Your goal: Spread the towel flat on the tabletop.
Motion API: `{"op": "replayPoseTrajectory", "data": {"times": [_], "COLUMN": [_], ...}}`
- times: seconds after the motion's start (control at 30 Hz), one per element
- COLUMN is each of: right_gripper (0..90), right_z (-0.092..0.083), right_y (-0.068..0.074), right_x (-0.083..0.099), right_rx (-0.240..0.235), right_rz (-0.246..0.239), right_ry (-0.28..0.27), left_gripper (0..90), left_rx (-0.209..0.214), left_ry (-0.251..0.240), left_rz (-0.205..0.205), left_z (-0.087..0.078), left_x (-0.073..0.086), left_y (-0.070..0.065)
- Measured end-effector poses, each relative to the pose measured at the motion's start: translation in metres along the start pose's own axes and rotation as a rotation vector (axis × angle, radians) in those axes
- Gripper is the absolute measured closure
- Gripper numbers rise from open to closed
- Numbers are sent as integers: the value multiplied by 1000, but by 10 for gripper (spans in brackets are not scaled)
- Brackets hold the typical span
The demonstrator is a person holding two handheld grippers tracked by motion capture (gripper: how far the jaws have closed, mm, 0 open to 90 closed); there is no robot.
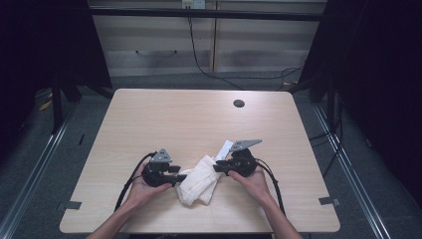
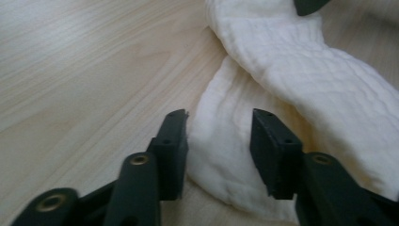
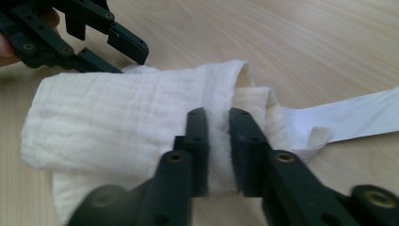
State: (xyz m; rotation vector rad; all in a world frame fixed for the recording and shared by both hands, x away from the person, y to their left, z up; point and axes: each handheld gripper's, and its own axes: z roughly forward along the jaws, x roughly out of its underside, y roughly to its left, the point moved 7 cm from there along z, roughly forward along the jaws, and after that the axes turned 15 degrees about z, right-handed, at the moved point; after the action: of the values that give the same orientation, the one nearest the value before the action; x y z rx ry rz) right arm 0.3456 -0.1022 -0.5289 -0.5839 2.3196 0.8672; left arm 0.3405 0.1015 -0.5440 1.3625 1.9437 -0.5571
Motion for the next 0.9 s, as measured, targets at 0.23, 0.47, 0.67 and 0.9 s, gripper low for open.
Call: {"op": "replayPoseTrajectory", "data": {"times": [0.23, 0.47, 0.67, 0.9], "right_gripper": [871, 870, 871, 871], "right_z": [-4, -22, -49, -73], "right_y": [2, -4, -13, -19], "right_x": [-2, -10, -17, 0], "right_rx": [5, 18, 59, 133], "right_rz": [-10, -3, 1, -16], "right_ry": [-10, -61, -125, -107], "left_gripper": [852, 900, 900, 900], "left_rx": [17, -72, -141, -152], "left_ry": [-10, -44, -116, -97], "left_rz": [1, -22, -68, -60], "left_z": [0, -18, -41, -58], "left_x": [-1, -2, -2, 13], "left_y": [-2, 14, 29, 27]}}
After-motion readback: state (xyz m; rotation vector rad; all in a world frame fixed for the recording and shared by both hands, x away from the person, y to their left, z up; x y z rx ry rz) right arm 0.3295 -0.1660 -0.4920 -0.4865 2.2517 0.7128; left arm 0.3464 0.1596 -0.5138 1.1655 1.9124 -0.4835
